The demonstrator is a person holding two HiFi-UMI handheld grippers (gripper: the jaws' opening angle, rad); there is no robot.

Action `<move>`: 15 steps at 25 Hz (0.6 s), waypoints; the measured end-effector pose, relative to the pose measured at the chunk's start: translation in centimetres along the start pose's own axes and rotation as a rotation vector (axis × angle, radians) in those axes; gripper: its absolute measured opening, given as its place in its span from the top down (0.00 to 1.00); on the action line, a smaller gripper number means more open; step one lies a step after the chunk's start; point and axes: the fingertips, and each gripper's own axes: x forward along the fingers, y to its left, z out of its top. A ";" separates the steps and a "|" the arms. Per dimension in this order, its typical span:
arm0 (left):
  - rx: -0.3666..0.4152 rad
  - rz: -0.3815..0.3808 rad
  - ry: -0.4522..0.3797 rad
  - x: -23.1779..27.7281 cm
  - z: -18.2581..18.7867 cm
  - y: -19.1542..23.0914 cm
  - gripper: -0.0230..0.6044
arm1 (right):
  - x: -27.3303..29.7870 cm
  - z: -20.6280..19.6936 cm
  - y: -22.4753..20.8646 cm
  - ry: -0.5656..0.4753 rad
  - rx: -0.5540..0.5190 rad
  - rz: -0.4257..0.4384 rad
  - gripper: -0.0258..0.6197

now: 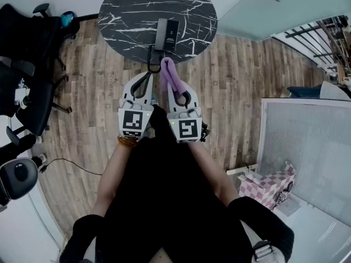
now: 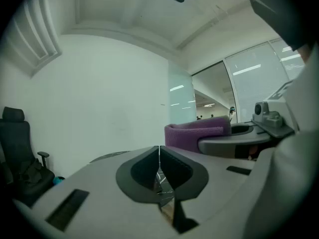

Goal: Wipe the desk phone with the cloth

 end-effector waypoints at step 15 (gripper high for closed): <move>0.034 0.043 0.054 11.1 0.1 4.9 0.93 | 11.6 -1.7 -10.8 0.060 0.015 0.125 0.86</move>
